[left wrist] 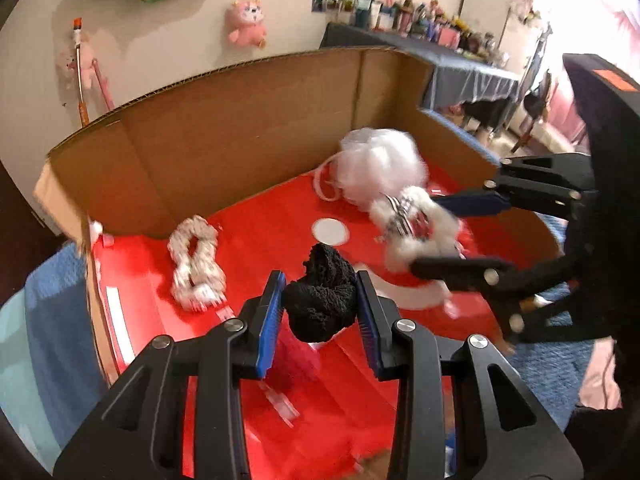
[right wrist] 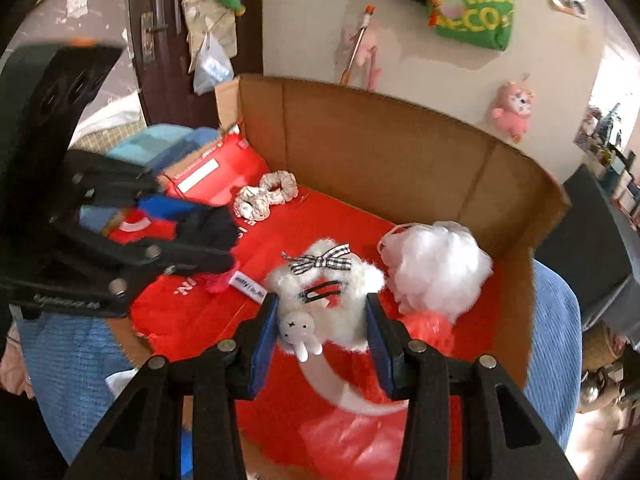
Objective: Organize soft objects
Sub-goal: 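Lift both items and carry them into the red-lined box, then open both grippers to drop the bunny and black scrunchie onto the red bag, then withdraw both tools from the box toward the remaining items, then grasp the white cloth roll with the right gripper while the left grasps the white tissue, then carry the cloth roll and tissue with both grippers into the red-lined box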
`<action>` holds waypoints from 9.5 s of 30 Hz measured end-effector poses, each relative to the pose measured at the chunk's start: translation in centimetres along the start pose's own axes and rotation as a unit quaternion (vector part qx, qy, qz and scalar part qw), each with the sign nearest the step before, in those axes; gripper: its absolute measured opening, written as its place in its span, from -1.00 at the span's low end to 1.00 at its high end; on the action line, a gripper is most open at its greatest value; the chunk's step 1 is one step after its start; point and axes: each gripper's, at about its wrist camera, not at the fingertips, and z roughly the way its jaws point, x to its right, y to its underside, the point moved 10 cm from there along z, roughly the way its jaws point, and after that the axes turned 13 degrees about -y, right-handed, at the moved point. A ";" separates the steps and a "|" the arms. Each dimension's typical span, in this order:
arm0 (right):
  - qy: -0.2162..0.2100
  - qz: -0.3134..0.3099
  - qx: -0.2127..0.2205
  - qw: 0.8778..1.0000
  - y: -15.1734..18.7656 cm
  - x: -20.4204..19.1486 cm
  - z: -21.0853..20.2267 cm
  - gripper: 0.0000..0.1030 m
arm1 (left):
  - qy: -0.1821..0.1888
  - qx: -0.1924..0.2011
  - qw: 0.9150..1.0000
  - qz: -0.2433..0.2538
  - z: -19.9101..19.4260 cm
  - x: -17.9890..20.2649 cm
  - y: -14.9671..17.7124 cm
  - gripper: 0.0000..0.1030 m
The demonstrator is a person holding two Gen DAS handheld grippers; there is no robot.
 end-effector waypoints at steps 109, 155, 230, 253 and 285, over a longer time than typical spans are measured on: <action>0.099 0.042 0.177 0.978 4.8 -6.5 -17.5 1.00 | -0.139 0.223 0.955 -0.135 -18.7 1.3 5.7 0.94; 0.170 0.153 0.209 0.951 23.3 -7.6 -11.6 1.00 | -0.166 0.179 0.956 -0.162 -12.9 6.7 20.9 0.95; 0.074 0.157 0.093 0.980 16.7 -1.7 -8.6 -0.64 | -0.039 0.044 0.995 -0.079 -6.1 4.3 15.1 -0.45; 0.005 0.099 0.066 0.993 7.5 -2.5 -3.0 -0.63 | -0.045 0.052 0.995 -0.077 -4.9 0.4 9.0 -0.45; -0.002 0.105 -0.022 0.994 6.5 -1.0 4.0 -0.60 | -0.062 -0.020 0.997 -0.046 0.8 -1.4 9.3 -0.45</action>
